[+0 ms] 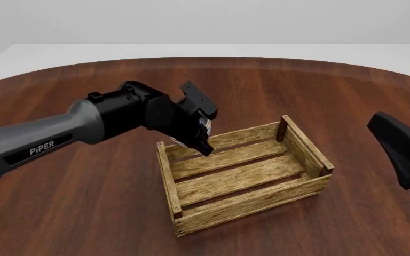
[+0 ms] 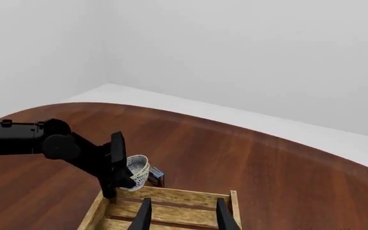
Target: Stack the right bowl on the left bowl and place them in the tray.
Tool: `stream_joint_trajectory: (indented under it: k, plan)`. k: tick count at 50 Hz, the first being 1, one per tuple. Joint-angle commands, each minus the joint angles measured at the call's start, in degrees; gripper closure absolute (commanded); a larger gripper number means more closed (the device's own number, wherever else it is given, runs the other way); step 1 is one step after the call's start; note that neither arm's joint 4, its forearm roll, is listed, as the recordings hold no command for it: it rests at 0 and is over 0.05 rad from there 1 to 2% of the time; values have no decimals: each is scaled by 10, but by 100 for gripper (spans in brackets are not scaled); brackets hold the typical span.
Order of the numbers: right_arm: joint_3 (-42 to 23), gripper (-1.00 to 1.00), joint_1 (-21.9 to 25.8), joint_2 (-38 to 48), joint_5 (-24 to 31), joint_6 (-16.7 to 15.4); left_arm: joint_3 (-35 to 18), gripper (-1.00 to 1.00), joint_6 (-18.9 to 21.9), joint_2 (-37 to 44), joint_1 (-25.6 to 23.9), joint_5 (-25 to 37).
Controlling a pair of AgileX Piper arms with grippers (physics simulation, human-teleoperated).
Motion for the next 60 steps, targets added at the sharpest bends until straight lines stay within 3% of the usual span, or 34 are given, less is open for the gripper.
stream_joint_trajectory:
  k: [1, 20, 60]
  plan:
    - [4, -100, 6, 0, -1, -5, -5, 100, 24, 2, 1, 3]
    - [4, -100, 7, 0, -1, -4, -54, 100, 20, 59, -44, 16]
    - [3, -100, 6, -5, 2, -2, -108, 100, -18, 166, -87, 30]
